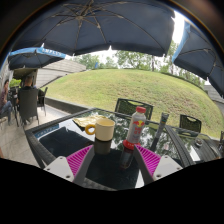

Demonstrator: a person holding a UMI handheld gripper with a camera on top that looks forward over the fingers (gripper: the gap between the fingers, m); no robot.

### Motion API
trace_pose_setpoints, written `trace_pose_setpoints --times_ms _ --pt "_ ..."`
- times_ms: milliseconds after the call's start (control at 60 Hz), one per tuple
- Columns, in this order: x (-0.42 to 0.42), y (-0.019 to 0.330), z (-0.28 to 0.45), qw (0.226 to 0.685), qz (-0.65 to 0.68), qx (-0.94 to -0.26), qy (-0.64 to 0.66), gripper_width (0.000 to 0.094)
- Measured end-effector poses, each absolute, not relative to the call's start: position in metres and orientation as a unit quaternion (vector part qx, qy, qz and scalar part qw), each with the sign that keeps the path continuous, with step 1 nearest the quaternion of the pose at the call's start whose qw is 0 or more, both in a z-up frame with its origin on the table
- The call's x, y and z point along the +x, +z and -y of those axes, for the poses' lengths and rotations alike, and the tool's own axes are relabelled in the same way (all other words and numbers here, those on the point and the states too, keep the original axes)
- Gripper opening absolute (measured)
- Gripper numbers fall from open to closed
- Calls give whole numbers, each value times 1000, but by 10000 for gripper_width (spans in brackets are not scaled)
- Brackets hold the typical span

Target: Pour water

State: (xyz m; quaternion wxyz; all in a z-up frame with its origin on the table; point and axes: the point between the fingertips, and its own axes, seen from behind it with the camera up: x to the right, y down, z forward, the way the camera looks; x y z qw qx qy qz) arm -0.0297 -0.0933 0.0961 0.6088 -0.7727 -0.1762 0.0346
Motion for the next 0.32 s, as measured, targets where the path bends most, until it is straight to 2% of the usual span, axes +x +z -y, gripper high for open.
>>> trace_pose_setpoints --times_ms 183,317 --pt "-37 83 147 595 204 -776 51 838" --pt "-10 82 149 604 182 -776 18 845"
